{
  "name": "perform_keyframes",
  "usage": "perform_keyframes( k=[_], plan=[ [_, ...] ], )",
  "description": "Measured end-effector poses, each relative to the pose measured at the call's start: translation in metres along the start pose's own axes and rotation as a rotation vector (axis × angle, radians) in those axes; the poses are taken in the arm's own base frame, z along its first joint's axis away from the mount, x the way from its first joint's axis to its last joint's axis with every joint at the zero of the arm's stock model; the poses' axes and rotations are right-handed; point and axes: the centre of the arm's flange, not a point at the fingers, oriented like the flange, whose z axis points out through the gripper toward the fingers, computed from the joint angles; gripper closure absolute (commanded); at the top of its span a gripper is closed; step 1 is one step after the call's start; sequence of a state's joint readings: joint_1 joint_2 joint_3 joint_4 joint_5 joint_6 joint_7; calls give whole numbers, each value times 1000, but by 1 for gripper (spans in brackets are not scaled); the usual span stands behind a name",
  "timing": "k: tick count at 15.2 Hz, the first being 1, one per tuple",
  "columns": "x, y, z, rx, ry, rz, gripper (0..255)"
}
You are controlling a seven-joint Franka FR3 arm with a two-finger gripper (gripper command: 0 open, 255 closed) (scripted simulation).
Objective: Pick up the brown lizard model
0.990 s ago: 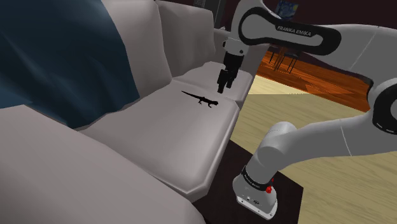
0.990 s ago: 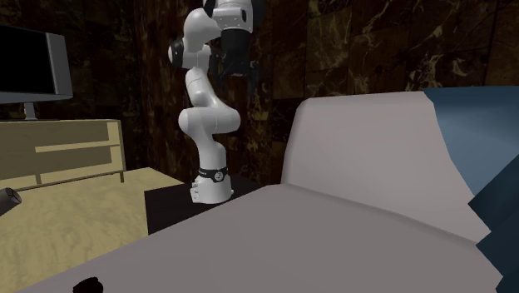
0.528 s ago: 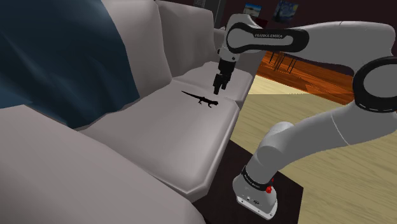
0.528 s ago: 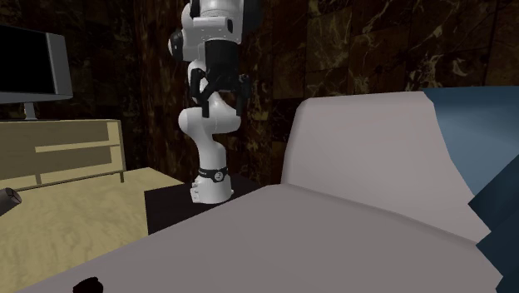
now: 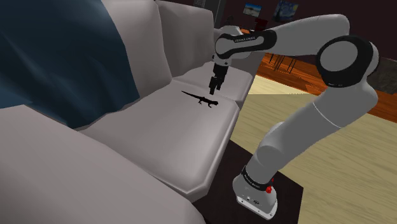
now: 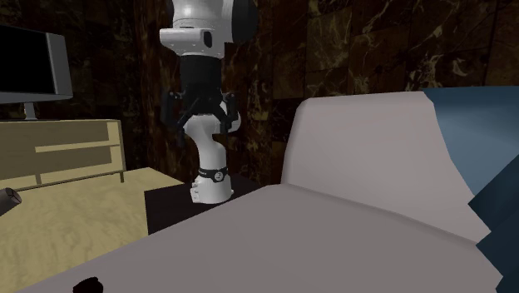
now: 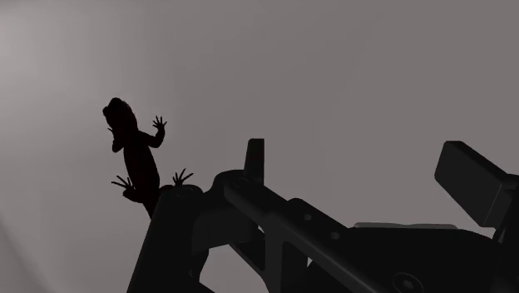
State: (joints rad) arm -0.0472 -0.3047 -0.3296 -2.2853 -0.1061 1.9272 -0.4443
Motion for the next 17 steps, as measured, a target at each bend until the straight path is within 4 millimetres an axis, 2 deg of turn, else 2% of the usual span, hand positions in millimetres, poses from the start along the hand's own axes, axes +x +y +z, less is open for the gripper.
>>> perform_keyframes(
  k=[6,12,17],
  plan=[
    [43,59,36,0,-5,-23,0],
    [84,115,81,-1,-11,-45,0],
    [112,162,110,-2,-16,-63,0]
  ],
)
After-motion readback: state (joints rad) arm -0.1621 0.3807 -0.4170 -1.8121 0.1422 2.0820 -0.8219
